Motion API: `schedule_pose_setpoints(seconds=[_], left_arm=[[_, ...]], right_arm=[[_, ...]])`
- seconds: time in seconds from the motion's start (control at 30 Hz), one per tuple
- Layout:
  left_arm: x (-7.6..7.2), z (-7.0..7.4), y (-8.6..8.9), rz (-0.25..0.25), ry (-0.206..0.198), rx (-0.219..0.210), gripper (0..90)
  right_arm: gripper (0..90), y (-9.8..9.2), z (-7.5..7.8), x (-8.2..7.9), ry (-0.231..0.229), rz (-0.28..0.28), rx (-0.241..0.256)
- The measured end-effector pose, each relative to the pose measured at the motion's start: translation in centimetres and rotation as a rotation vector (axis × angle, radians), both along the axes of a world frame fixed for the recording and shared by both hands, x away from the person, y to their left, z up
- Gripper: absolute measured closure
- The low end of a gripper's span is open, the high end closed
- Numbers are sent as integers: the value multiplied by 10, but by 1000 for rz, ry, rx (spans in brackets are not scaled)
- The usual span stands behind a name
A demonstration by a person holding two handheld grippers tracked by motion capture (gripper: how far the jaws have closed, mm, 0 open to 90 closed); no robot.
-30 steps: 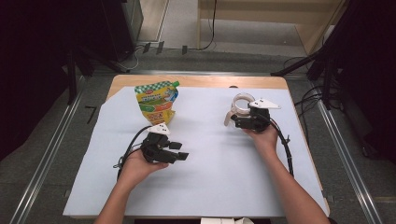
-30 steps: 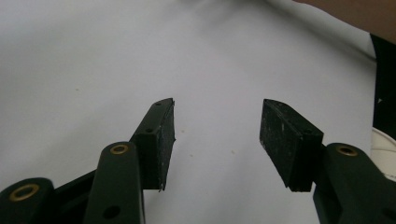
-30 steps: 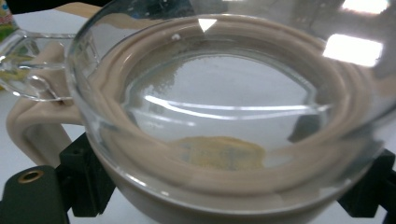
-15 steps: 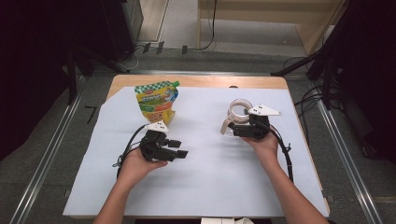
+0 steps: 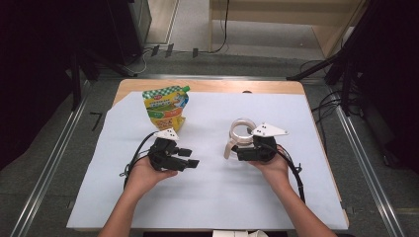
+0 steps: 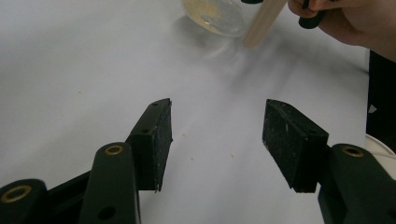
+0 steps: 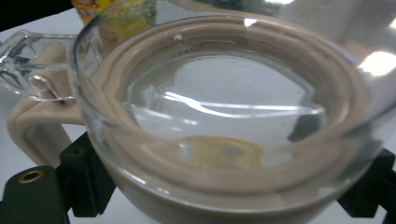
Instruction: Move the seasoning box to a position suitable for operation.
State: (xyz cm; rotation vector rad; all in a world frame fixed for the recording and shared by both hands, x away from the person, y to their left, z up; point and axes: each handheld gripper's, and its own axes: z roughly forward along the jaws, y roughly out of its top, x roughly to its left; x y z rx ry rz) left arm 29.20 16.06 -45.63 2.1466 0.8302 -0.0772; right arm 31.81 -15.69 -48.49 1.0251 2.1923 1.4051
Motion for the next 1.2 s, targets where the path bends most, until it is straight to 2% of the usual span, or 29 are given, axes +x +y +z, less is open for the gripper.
schedule_pose_setpoints(seconds=[0.23,0.4,0.8,0.9,1.2], left_arm=[[0,0,0,-3,-1,-1,435],[0,2,2,0,-6,-8,439],[0,2,7,12,-9,-9,450],[0,2,6,8,-9,-6,450],[0,1,4,2,-5,-6,449]], right_arm=[[122,14,-2,-17,-1,57,-13],[122,22,-6,-24,20,95,-14],[122,44,-15,-41,-7,187,-65],[121,46,-18,-43,-16,200,-75],[114,42,-20,-42,10,209,-68]])
